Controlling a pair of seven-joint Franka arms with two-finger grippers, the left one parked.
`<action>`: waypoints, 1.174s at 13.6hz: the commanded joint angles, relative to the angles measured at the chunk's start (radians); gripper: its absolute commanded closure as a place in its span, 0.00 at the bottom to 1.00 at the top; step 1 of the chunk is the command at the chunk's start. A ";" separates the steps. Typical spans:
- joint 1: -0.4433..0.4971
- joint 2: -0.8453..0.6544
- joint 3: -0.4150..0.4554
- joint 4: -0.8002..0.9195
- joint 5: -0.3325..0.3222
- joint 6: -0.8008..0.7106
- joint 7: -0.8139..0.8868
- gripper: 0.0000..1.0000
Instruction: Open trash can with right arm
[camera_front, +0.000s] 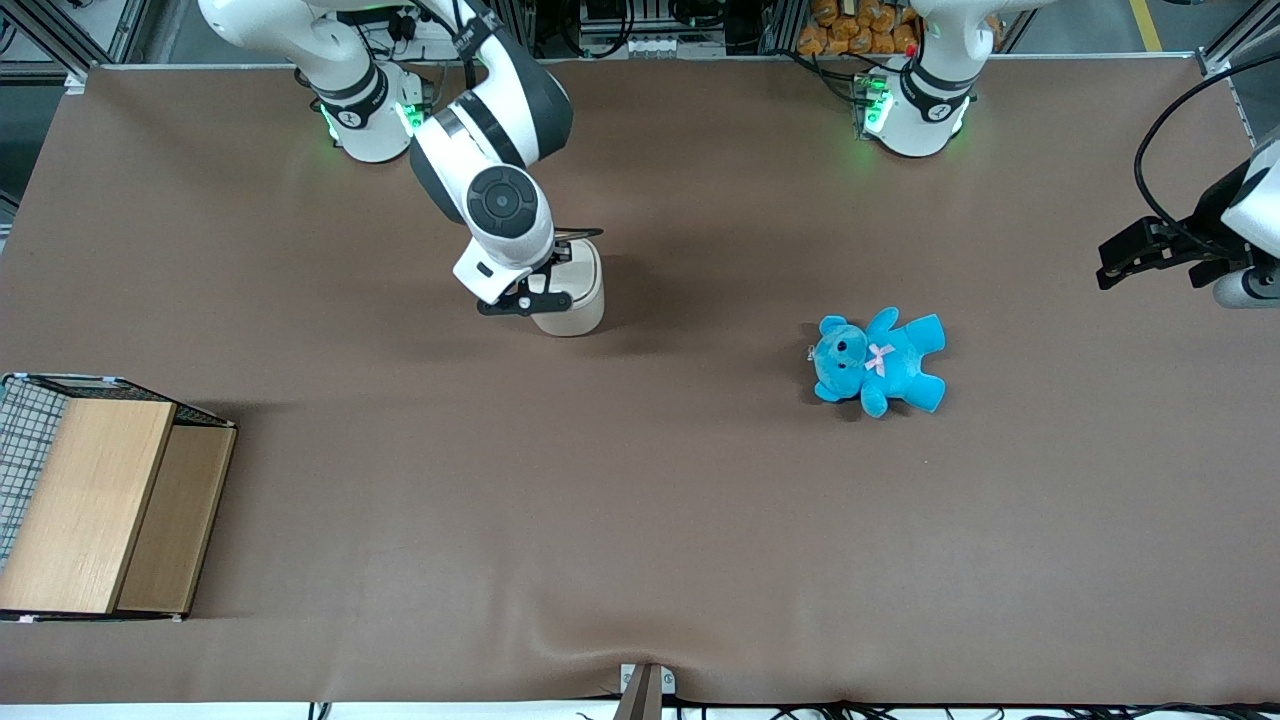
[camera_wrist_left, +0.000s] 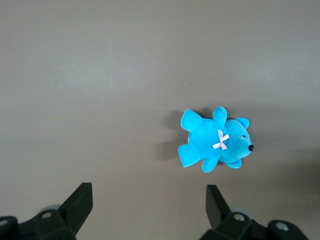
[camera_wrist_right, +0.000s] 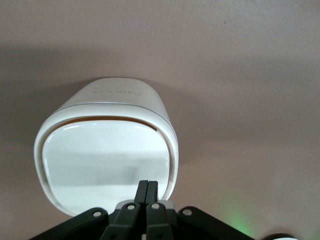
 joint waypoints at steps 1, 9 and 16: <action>0.016 0.018 -0.002 -0.005 0.005 0.011 0.012 1.00; 0.030 0.059 -0.002 -0.051 0.012 0.088 0.015 1.00; 0.028 0.053 -0.002 -0.089 0.013 0.139 0.015 1.00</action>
